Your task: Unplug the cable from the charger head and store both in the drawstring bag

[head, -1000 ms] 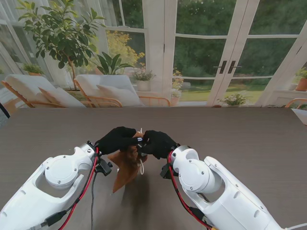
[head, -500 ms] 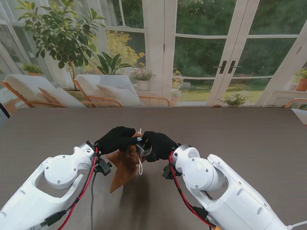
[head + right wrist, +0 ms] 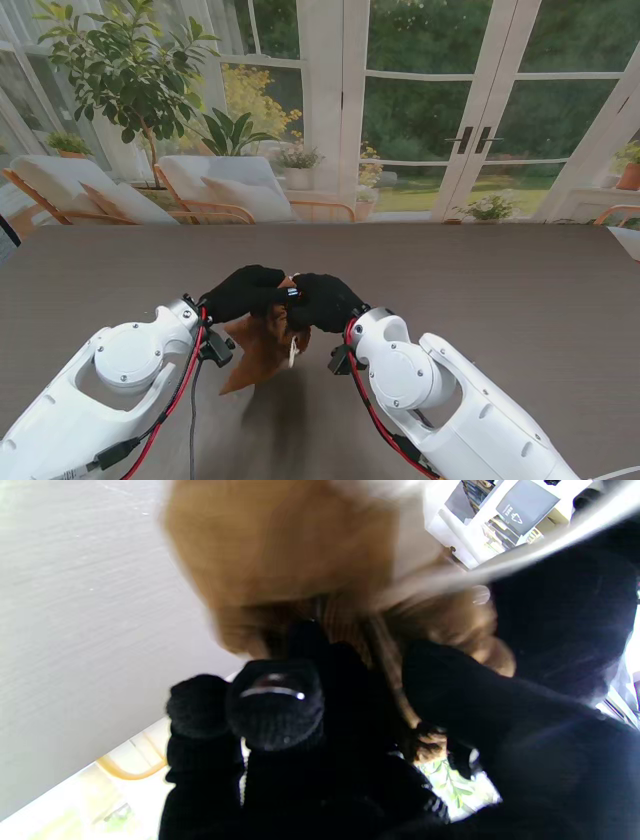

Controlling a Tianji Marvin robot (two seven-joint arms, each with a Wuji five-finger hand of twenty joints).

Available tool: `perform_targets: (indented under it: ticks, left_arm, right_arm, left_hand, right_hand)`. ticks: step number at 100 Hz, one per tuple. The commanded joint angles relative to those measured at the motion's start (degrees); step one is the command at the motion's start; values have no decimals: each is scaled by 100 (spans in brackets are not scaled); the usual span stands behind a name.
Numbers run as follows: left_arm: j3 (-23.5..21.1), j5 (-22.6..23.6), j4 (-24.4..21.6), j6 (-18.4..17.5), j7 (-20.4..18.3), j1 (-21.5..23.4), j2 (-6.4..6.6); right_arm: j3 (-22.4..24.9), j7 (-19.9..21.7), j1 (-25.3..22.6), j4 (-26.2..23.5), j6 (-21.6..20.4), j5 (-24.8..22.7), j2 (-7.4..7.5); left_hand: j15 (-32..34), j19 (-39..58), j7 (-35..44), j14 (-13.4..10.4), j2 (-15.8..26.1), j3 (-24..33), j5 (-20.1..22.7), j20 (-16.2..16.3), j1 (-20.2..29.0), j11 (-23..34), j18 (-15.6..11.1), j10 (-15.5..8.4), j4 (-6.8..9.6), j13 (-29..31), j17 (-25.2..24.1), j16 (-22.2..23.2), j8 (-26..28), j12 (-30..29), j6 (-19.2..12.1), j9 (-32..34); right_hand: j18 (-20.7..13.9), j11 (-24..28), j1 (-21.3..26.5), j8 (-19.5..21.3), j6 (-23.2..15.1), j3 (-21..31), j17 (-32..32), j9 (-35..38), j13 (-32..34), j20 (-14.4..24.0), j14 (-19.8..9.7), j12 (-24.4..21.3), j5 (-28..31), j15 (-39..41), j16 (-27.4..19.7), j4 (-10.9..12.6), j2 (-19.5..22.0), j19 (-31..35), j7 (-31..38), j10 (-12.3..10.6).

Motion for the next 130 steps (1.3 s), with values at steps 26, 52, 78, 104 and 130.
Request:
perform_targets:
  ticks: [26,52,78,104,130]
  left_arm:
    - [13,-19,37,-145,-129,-49,-20]
    - [-112,75,0,-280,-119,31,0]
    - [-269,121,-56,-400,-259,63,47]
    - [-403,163,-155,-540,-520,50,124]
    - [-490,171,-212,-602,-741,59,183]
  right_arm:
    - [-9,-131,-48,-41,176,-253,-80]
    - [205,-215,-42,-166,395,-355,-86]
    - [417,-244,-39,-260,488,-538,-62]
    - [517,-347,-16,-121,447,-816,-49]
    - [692,-189,-71,-22,288,-787,12]
  left_hand:
    - [87,-21,244,-136,123,92,-145,114,299,-19,-26,-175,-27,-142,-86,86,88,131,206,-28]
    - [148,-3,396,-195,-47,673,-159,98,-47,108,-82,-185,-227,-113,-84,139,113,268,164,-39]
    - [98,-108,420,-101,-128,822,-132,140,-113,80,-119,-137,-266,-253,-337,213,113,300,140,-88]
    - [-51,-312,440,79,-222,1056,-95,347,-225,27,-221,-33,-347,-439,-693,466,130,405,92,-167]
    - [-168,-444,433,166,-326,1271,-49,497,-316,-18,-271,3,-417,-528,-850,653,164,471,58,-200]
  right_hand:
    - [73,187,-586,152,-391,-441,504,211,237,-26,-93,-222,129,199,109,578,411,373,97,-305]
    - [107,182,-942,210,-856,-787,530,234,230,-60,-38,-282,234,131,69,578,456,403,142,-324]
    - [177,123,-1149,495,-1219,-1308,302,50,32,-159,134,-251,248,-489,-80,587,423,133,198,-381]
    - [116,34,-1122,578,-1390,-1483,-37,-789,-691,-155,220,-188,-157,-894,-14,585,420,-88,-14,-333]
    - [144,-146,-889,470,-1468,-1460,-455,-1463,-1168,-142,349,-329,-946,-1326,-61,552,219,-373,-478,-294]
